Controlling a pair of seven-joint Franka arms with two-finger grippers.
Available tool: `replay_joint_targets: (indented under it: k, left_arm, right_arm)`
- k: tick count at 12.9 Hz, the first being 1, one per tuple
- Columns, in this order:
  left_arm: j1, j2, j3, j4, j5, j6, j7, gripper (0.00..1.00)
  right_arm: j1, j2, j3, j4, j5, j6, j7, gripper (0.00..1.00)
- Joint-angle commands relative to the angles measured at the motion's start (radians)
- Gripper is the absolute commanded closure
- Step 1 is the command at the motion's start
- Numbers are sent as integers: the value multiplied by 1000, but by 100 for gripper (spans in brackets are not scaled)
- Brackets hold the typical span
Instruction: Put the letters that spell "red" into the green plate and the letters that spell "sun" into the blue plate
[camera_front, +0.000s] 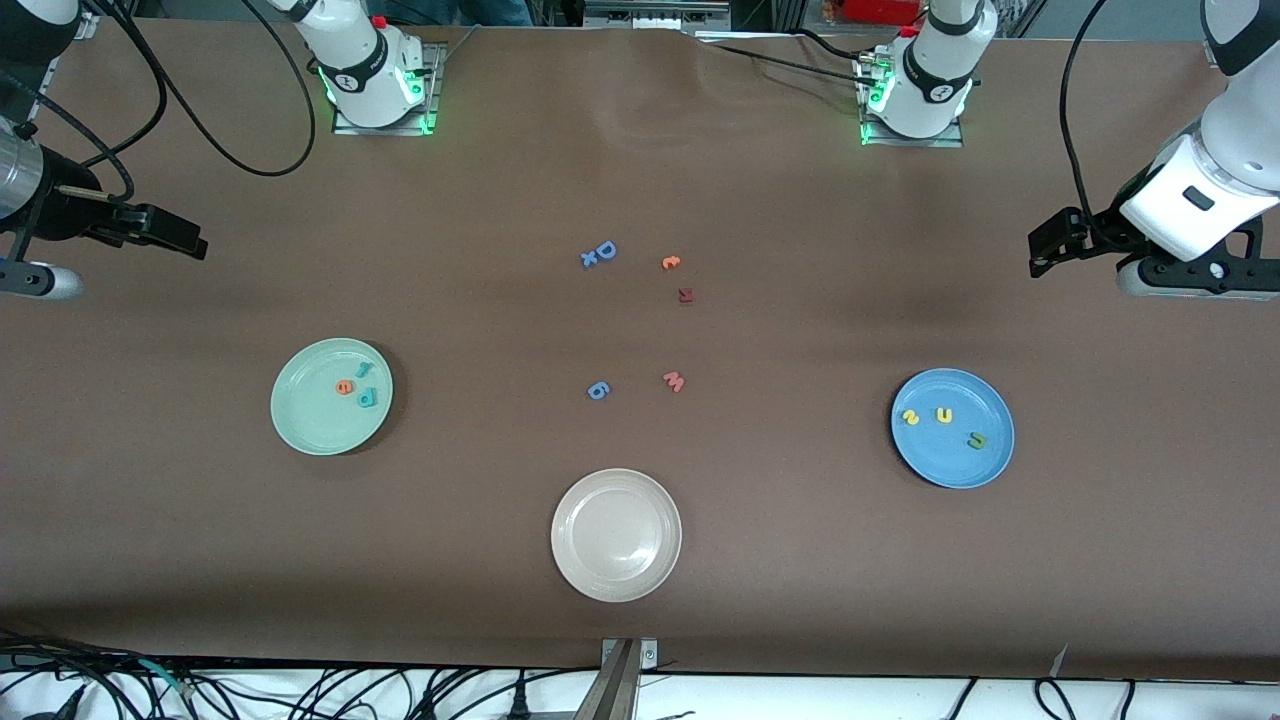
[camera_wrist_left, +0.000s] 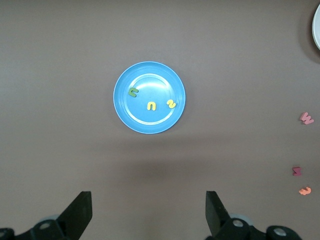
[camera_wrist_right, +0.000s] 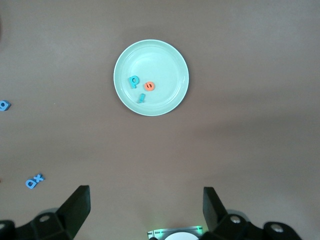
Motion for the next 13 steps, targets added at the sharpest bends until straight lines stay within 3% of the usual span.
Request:
replay_joint_targets:
  k: [1, 13]
  left_arm:
    - [-10, 13, 3, 31, 22, -24, 5, 0]
    - [-10, 13, 3, 31, 22, -24, 3, 0]
  right_arm:
    - [12, -22, -13, -27, -14, 17, -23, 0]
    - [6, 5, -11, -18, -8, 13, -31, 0]
